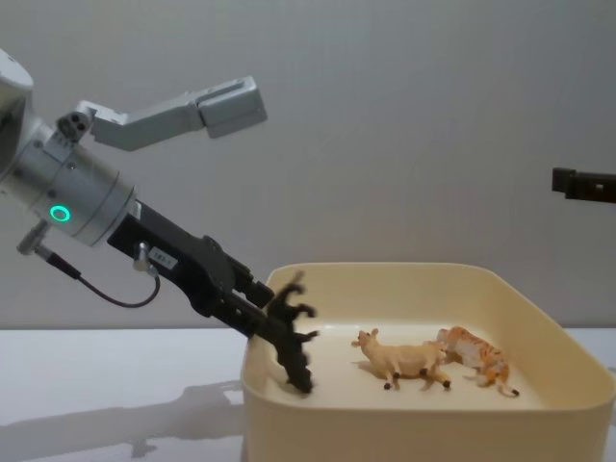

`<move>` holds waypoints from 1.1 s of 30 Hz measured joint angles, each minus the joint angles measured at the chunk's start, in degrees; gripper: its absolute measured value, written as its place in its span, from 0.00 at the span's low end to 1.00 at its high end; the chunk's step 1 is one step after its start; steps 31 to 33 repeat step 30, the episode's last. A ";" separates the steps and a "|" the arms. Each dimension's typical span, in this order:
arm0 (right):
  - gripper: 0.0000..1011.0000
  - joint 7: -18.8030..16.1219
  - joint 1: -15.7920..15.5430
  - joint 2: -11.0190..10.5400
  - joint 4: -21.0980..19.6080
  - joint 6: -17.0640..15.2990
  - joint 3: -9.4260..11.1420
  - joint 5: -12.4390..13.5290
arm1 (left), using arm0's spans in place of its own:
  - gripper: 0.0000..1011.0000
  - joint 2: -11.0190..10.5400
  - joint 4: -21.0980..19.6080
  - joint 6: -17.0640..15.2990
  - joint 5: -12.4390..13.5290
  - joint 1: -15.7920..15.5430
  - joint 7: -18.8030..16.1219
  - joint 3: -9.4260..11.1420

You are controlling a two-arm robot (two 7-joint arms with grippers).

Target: Pick up the toy alternately with two hands and place it into the central storage box.

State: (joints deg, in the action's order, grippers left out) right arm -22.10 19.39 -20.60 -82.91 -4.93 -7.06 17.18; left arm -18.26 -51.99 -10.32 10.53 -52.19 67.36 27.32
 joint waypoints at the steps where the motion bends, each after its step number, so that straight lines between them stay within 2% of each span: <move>1: 0.99 0.00 0.00 0.00 0.00 0.00 0.00 0.00 | 0.65 0.08 0.22 -0.01 0.19 -0.09 0.07 0.09; 2: 0.99 0.00 0.00 0.00 0.00 0.00 0.00 0.00 | 0.65 0.08 0.22 -0.01 0.19 -0.09 0.07 0.09; 3: 0.99 0.00 0.00 0.00 0.00 0.00 0.00 0.00 | 0.71 0.14 0.39 -0.03 0.42 -0.20 0.14 0.19; 5: 0.99 0.00 0.00 0.00 0.00 0.00 0.00 0.00 | 0.74 0.20 0.58 -0.04 0.60 -0.25 0.22 0.28; 8: 0.99 0.00 0.00 0.00 0.00 0.00 0.00 0.00 | 0.87 0.32 0.93 -0.07 0.95 -0.41 0.36 0.46; 13: 0.99 0.00 0.00 0.00 0.00 0.00 0.00 0.00 | 0.99 0.43 1.24 -0.10 1.29 -0.57 0.48 0.63; 33: 0.99 0.00 0.00 0.00 0.00 0.00 0.00 0.00 | 0.99 0.58 1.75 -0.17 1.83 -0.75 0.65 0.88</move>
